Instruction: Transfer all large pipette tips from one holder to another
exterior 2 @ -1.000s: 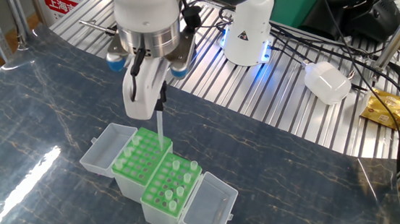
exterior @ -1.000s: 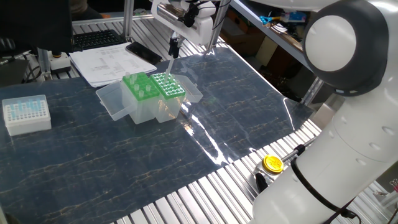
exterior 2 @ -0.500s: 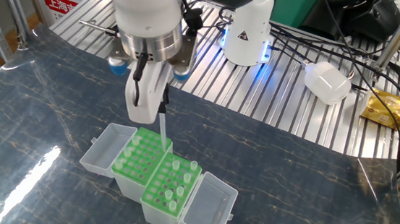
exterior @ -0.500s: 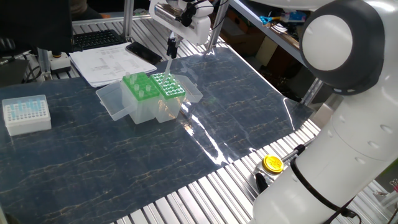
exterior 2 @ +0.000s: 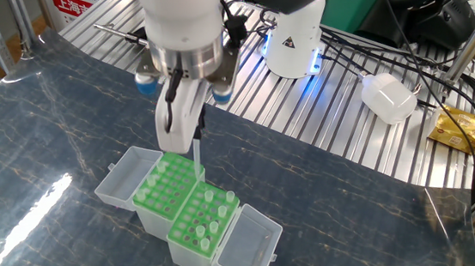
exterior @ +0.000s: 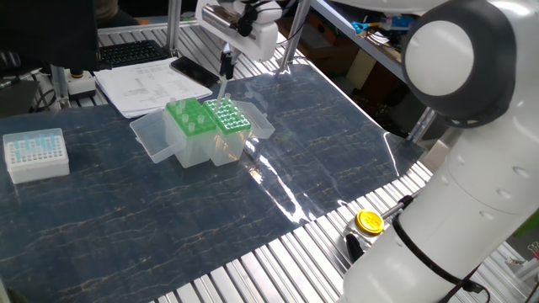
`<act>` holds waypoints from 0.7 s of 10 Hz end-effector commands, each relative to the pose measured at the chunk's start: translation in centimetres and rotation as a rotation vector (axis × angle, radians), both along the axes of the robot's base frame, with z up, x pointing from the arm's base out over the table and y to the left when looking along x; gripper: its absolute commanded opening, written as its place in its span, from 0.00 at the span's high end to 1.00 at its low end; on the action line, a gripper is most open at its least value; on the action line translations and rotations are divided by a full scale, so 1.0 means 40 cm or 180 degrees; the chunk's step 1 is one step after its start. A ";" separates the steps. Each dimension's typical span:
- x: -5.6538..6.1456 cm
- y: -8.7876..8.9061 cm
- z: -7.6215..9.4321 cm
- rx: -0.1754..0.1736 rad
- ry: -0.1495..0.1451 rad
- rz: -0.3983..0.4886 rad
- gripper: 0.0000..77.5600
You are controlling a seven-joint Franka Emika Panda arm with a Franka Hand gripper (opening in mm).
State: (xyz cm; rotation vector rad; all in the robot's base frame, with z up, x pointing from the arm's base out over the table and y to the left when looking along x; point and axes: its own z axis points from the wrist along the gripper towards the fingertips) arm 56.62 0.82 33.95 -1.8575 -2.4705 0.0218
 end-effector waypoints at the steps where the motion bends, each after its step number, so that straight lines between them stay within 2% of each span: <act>1: 0.005 0.003 0.001 0.0004 -0.0017 0.0004 0.99; 7: 0.006 0.013 0.000 0.0012 -0.0024 -0.0016 0.99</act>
